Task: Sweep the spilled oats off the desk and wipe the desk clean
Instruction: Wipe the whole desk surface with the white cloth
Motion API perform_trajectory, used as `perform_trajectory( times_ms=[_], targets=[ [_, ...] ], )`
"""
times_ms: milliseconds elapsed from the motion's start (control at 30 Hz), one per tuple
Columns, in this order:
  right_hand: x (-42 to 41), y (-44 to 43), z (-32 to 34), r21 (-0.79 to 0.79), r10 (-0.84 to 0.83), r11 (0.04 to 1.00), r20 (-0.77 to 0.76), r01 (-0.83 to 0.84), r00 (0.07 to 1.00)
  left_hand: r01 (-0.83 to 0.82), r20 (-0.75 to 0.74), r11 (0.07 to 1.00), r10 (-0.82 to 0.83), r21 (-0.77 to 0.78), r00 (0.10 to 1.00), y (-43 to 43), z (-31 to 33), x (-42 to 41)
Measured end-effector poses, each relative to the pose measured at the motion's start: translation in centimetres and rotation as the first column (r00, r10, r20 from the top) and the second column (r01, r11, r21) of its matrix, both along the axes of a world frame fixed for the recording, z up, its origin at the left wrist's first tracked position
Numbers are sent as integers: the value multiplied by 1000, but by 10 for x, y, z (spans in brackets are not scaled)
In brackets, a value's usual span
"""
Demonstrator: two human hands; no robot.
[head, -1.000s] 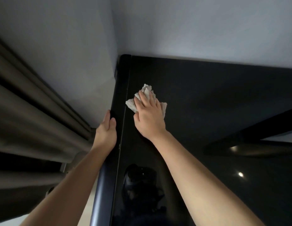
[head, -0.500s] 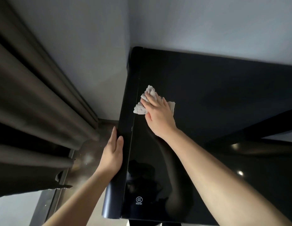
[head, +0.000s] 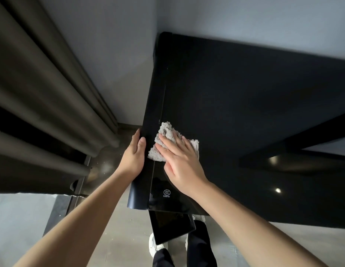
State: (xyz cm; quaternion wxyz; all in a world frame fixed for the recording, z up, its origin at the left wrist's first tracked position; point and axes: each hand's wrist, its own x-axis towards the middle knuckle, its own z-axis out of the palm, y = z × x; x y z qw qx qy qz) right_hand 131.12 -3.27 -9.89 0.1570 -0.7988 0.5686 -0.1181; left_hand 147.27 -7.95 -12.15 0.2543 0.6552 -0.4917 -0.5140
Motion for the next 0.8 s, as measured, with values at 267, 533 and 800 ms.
perform_trajectory(
  times_ms=[267,533,800],
  targets=[
    [12,70,1,-3,46,999,-39,-46,998,34,122,999,-30,-32,992,34,7,0],
    [-68,119,-1,-33,-334,942,-132,333,933,109,447,978,-19,-176,894,58,11,-14],
    [-157,127,2,-20,-860,480,-208,877,465,121,416,981,-47,-154,908,58,15,-14]
  ],
)
